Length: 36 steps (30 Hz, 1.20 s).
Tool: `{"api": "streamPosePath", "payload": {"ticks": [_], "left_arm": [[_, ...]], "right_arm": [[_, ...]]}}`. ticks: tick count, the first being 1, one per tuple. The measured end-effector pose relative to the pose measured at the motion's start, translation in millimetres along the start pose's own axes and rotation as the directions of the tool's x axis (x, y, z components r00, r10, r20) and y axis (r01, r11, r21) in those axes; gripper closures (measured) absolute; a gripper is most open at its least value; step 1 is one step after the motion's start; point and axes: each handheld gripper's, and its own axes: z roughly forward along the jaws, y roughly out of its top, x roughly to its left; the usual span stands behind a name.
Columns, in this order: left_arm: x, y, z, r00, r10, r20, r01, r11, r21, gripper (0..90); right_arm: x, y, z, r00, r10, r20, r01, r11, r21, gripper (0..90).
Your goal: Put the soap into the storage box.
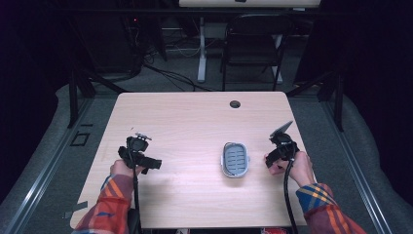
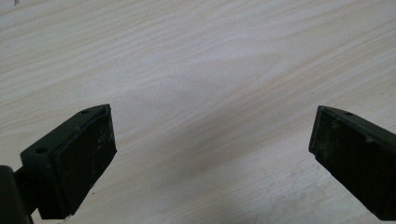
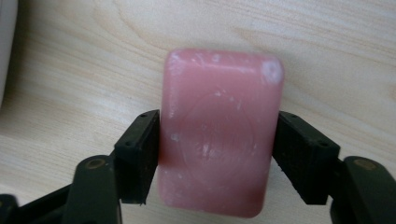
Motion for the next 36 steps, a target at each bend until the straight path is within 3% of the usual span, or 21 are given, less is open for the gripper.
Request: {"api": "streamPosePath", "payload": {"ticks": [5, 6, 8, 9, 13, 18, 26, 28, 33, 36], "left_arm": [[1.7, -0.2, 0.4, 0.9999, -0.012, -0.002, 0.012, 0.9999, -0.001, 0.5], [1.9, -0.8, 0.1, 0.9999, -0.013, -0.001, 0.013, 0.9999, -0.003, 0.5], [2.4, -0.9, 0.0, 0.9999, -0.014, -0.002, 0.014, 0.9999, -0.006, 0.5], [2.9, -0.7, 0.4, 0.9999, -0.012, -0.002, 0.012, 0.9999, -0.005, 0.4], [3.3, -0.3, 1.0, 1.0000, -0.009, 0.000, 0.009, 0.9999, -0.004, 0.3], [1.1, 1.8, 1.0, 1.0000, -0.008, 0.001, 0.008, 0.9999, -0.010, 0.2], [1.8, 1.4, 0.1, 1.0000, -0.008, 0.000, 0.008, 0.9998, -0.017, 0.2], [2.7, 1.8, 1.3, 1.0000, -0.009, 0.001, 0.009, 0.9999, -0.015, 0.2], [3.2, 1.7, 1.7, 1.0000, -0.005, 0.002, 0.005, 0.9999, -0.012, 0.3], [2.0, 1.1, 2.2, 1.0000, 0.001, 0.002, -0.001, 1.0000, -0.004, 0.3]], "right_arm": [[0.6, -0.1, 1.2, 0.9999, -0.007, 0.009, 0.007, 1.000, -0.011, 36.3], [-1.0, 0.5, -0.6, 0.9994, -0.029, 0.016, 0.029, 1.000, 0.009, 36.4], [-1.3, 0.5, -1.0, 0.9994, -0.030, 0.019, 0.030, 1.000, 0.009, 36.5], [-0.5, -1.0, 1.0, 0.9998, -0.009, 0.016, 0.010, 1.000, -0.025, 36.6], [-2.1, -0.6, -0.9, 0.9997, -0.022, 0.006, 0.022, 1.000, -0.020, 36.8], [-3.8, 0.5, -13.6, 0.9977, -0.066, -0.013, 0.066, 0.998, -0.010, 36.9], [-4.7, -1.6, -28.0, 0.9985, -0.055, -0.006, 0.054, 0.997, -0.050, 37.0], [-6.9, -1.1, -33.1, 0.9967, -0.080, -0.011, 0.080, 0.996, -0.026, 37.0], [-5.0, -3.2, -35.5, 0.9976, -0.068, -0.013, 0.068, 0.997, -0.046, 37.0], [-3.3, -1.9, -37.7, 0.9951, -0.096, -0.024, 0.096, 0.995, -0.032, 37.0]]}}
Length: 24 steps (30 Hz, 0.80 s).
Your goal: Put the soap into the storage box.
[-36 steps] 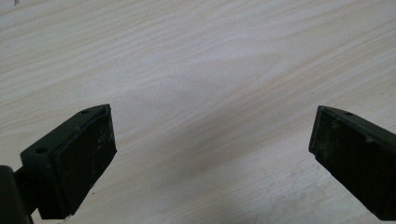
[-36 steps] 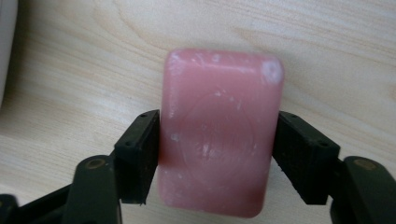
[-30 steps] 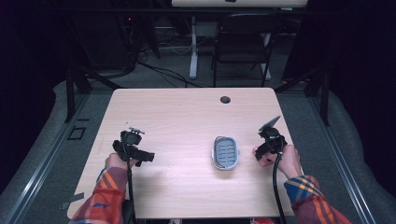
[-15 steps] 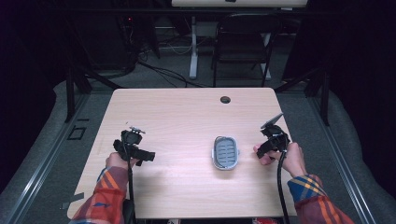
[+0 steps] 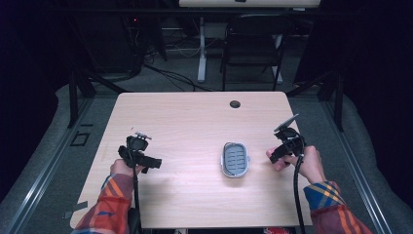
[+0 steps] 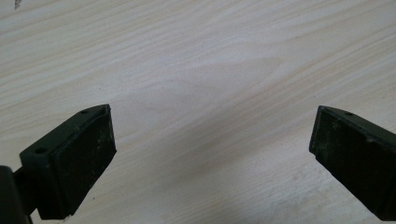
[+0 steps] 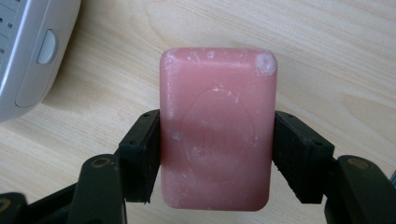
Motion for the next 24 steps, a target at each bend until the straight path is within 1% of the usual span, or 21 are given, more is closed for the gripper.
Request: {"api": "streamPosePath", "payload": {"ticks": [4, 5, 6, 7, 8, 10, 11, 12, 13, 14, 15, 21, 22, 23, 24], "left_arm": [[1.3, -0.3, -0.1, 1.0000, -0.008, -0.005, 0.008, 1.0000, -0.004, 0.3], [1.2, -0.2, -0.1, 1.0000, -0.008, -0.005, 0.008, 1.0000, -0.003, 0.3], [0.2, -0.4, -1.2, 1.0000, -0.001, -0.006, 0.001, 1.0000, -0.004, 0.3], [0.2, -0.4, -1.2, 1.0000, -0.001, -0.006, 0.001, 1.0000, -0.004, 0.3], [-0.3, -0.4, -2.3, 1.0000, 0.003, -0.007, -0.003, 1.0000, -0.008, 0.3], [0.0, -0.5, -1.9, 1.0000, 0.003, -0.005, -0.003, 1.0000, -0.009, 0.3], [0.5, -0.4, -1.4, 1.0000, -0.001, -0.003, 0.001, 1.0000, -0.005, 0.3], [0.5, -0.3, -0.6, 1.0000, -0.003, -0.006, 0.002, 1.0000, -0.007, 0.3], [0.5, 0.0, -0.4, 1.0000, -0.002, -0.006, 0.002, 1.0000, -0.006, 0.3], [0.1, 0.3, -0.5, 1.0000, 0.002, -0.003, -0.002, 1.0000, -0.004, 0.3], [-0.7, 0.7, -0.3, 1.0000, 0.004, -0.002, -0.004, 1.0000, -0.004, 0.3], [-3.5, 3.5, 1.1, 0.9998, 0.017, 0.004, -0.017, 0.9998, -0.004, 0.3], [-3.9, 4.0, 1.1, 0.9998, 0.018, 0.004, -0.018, 0.9998, -0.003, 0.3], [-4.3, 4.4, 1.1, 0.9998, 0.020, 0.005, -0.020, 0.9998, -0.006, 0.3], [-4.8, 4.9, 1.1, 0.9997, 0.022, 0.007, -0.021, 0.9997, -0.007, 0.3]], "right_arm": [[4.1, 0.9, -0.6, 1.0000, -0.003, 0.004, 0.003, 1.000, -0.008, 37.0], [5.1, 1.4, -1.0, 0.9999, -0.012, -0.004, 0.012, 1.000, -0.003, 37.0], [4.5, 2.3, -3.1, 0.9995, -0.033, -0.002, 0.033, 0.999, 0.017, 37.0], [4.5, 2.3, -3.1, 0.9995, -0.033, -0.002, 0.033, 0.999, 0.017, 37.0], [5.1, 1.2, -4.7, 0.9998, -0.019, 0.000, 0.019, 1.000, 0.001, 37.0], [5.5, 1.0, -6.1, 0.9999, -0.017, 0.000, 0.017, 1.000, -0.002, 37.0], [4.7, 1.3, -7.9, 0.9995, -0.029, -0.010, 0.029, 1.000, 0.005, 37.0], [5.4, 1.0, -8.5, 0.9997, -0.025, -0.003, 0.025, 1.000, -0.002, 37.0], [4.7, 1.3, -10.0, 0.9995, -0.030, -0.014, 0.030, 1.000, 0.000, 37.0], [5.2, 0.7, -10.4, 0.9998, -0.018, -0.007, 0.018, 1.000, -0.008, 37.0], [4.9, 0.7, -11.9, 0.9998, -0.019, -0.012, 0.019, 1.000, 0.000, 37.0], [5.7, 1.2, -19.4, 0.9999, -0.010, -0.013, 0.009, 1.000, -0.014, 37.0], [6.3, 2.4, -24.7, 0.9999, -0.012, -0.006, 0.012, 1.000, -0.010, 37.0], [6.3, 2.4, -24.7, 0.9999, -0.012, -0.006, 0.012, 1.000, -0.010, 37.0], [6.1, 4.2, -32.5, 0.9998, -0.019, 0.000, 0.019, 1.000, -0.004, 37.0]]}}
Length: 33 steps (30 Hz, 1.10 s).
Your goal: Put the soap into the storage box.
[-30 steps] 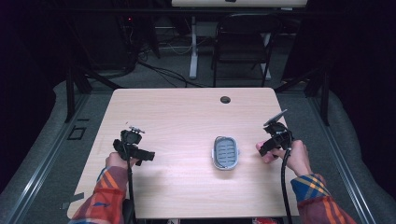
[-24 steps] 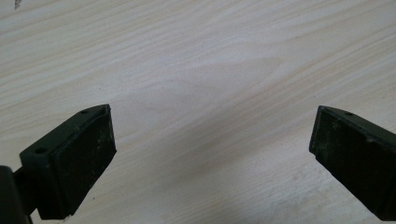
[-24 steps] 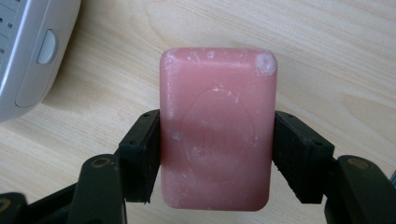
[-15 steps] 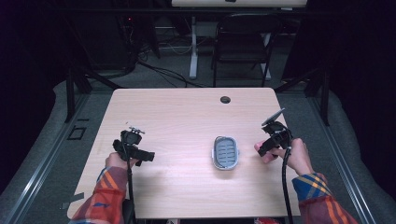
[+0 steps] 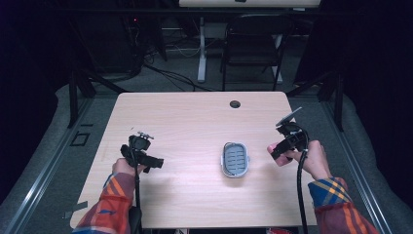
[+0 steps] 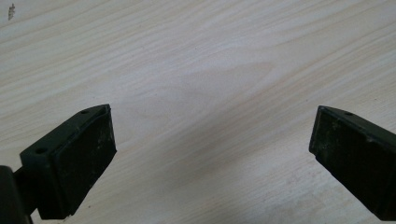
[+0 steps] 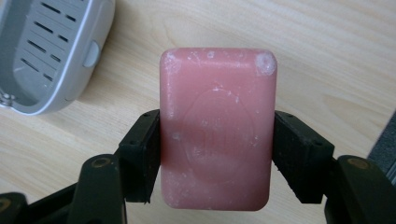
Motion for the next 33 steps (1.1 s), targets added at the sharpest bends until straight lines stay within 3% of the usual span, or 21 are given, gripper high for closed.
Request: {"api": "streamPosePath", "payload": {"ticks": [5, 11, 12, 15, 16, 33], "left_arm": [[-1.4, 1.1, 0.5, 1.0000, 0.004, 0.003, -0.004, 1.0000, 0.000, 0.3], [-2.3, 2.6, 1.2, 0.9999, 0.014, 0.006, -0.014, 0.9999, 0.001, 0.4], [-2.1, 2.5, 1.2, 0.9999, 0.013, 0.006, -0.013, 0.9999, 0.001, 0.4], [-2.2, 2.3, 1.2, 0.9999, 0.011, 0.005, -0.011, 0.9999, -0.002, 0.4], [-2.1, 2.2, 1.1, 0.9999, 0.011, 0.005, -0.011, 0.9999, -0.002, 0.4], [-0.9, 1.7, -0.1, 0.9999, 0.009, 0.012, -0.009, 0.9999, -0.014, 0.2]], "right_arm": [[2.9, 2.1, -10.4, 0.9998, 0.015, 0.010, -0.015, 0.999, -0.033, 37.0], [6.0, 4.3, -14.9, 1.0000, 0.005, 0.006, -0.005, 1.000, -0.027, 37.0], [6.7, 6.3, -17.0, 0.9998, -0.018, 0.006, 0.018, 1.000, 0.002, 37.0], [8.9, 7.8, -17.6, 0.9997, -0.024, 0.007, 0.024, 1.000, 0.000, 37.0], [11.7, 8.5, -18.0, 0.9999, -0.015, 0.004, 0.015, 1.000, -0.023, 37.0], [24.4, 16.3, -20.3, 0.9990, -0.046, 0.003, 0.046, 0.999, -0.006, 37.0]]}}
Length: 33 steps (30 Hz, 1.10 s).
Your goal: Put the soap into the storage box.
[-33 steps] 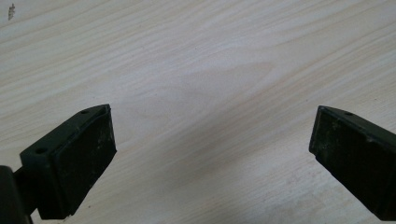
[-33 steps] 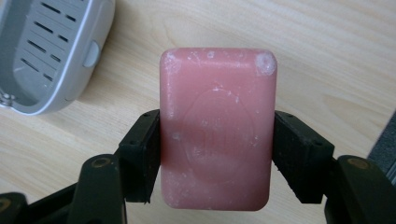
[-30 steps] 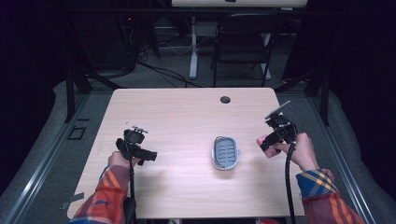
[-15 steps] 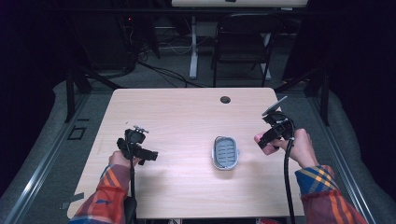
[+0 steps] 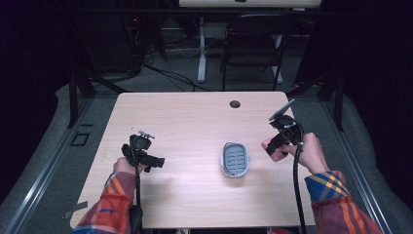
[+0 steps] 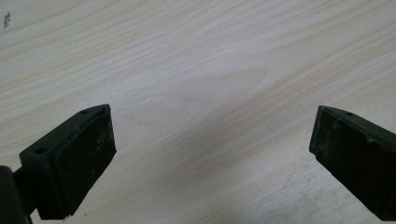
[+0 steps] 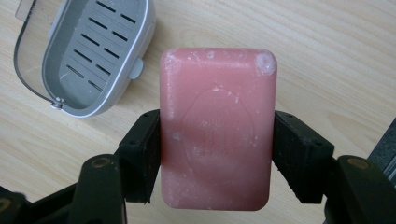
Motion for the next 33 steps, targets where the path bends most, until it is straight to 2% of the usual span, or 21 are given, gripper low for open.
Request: {"api": "streamPosePath", "payload": {"ticks": [14, 16, 26, 28, 29, 31, 33], "left_arm": [[-1.5, 0.2, 0.2, 1.0000, 0.003, 0.000, -0.003, 1.0000, -0.002, 0.2], [-1.4, 0.2, 0.2, 1.0000, 0.002, 0.001, -0.002, 1.0000, -0.002, 0.2], [-1.2, 0.4, 0.7, 1.0000, 0.002, 0.003, -0.002, 1.0000, -0.001, 0.2], [-1.1, 0.5, 0.8, 1.0000, 0.002, 0.004, -0.002, 1.0000, 0.000, 0.2], [-1.1, 0.6, 0.8, 1.0000, 0.004, 0.003, -0.004, 1.0000, 0.003, 0.2], [-1.2, 0.7, 0.9, 1.0000, 0.006, 0.003, -0.006, 1.0000, 0.004, 0.2], [-1.3, 0.6, 0.8, 1.0000, 0.008, 0.003, -0.008, 1.0000, 0.001, 0.3]], "right_arm": [[12.6, 7.9, -4.2, 0.9997, -0.026, -0.005, 0.026, 1.000, 0.006, 37.0], [13.9, 10.2, -4.8, 0.9988, -0.046, -0.015, 0.046, 0.999, 0.019, 37.1], [22.7, 15.6, -2.7, 0.9985, -0.047, -0.027, 0.048, 0.999, 0.009, 37.1], [25.0, 17.6, -2.0, 0.9976, -0.064, -0.027, 0.064, 0.998, 0.007, 37.0], [27.5, 19.8, -2.2, 0.9967, -0.076, -0.027, 0.077, 0.997, 0.022, 37.1], [29.8, 20.4, -1.5, 0.9972, -0.069, -0.029, 0.069, 0.998, 0.013, 37.1], [31.5, 22.2, -0.9, 0.9955, -0.089, -0.031, 0.090, 0.996, 0.024, 37.1]]}}
